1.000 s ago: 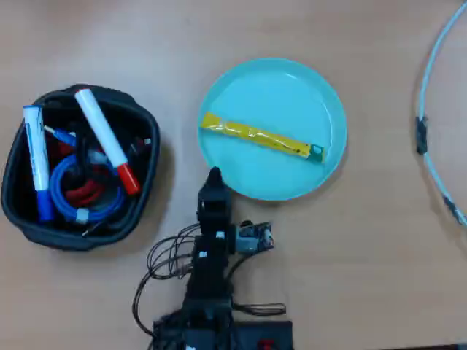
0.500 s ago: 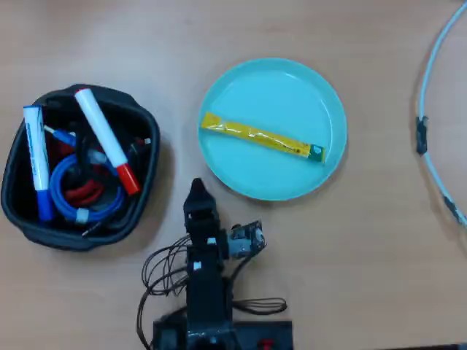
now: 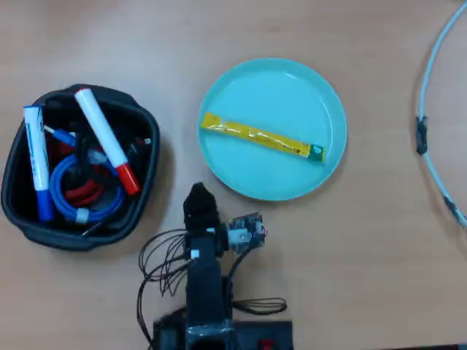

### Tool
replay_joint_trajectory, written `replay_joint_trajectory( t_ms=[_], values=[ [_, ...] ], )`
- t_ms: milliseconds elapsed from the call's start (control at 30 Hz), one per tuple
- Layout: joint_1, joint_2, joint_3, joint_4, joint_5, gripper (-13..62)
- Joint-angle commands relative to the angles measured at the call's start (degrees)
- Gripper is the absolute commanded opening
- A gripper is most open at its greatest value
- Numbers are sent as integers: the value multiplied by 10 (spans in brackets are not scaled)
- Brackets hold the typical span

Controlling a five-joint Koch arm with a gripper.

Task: Pick up the red pen and put it in the green bowl

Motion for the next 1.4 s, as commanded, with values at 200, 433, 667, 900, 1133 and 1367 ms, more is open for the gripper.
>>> replay_joint_trajectory(
  t_ms=[200,433,667,900,1133,1367],
  values=[
    [-48,-80,-219,162,2,402],
    [-67,-187,-407,327,7,403],
    [-102,-212,-551,415,27,402],
    [-145,-217,-613,439,152,402],
    [-207,-272,-700,440,253,403],
    [-280,-325,-778,442,393,403]
  ],
)
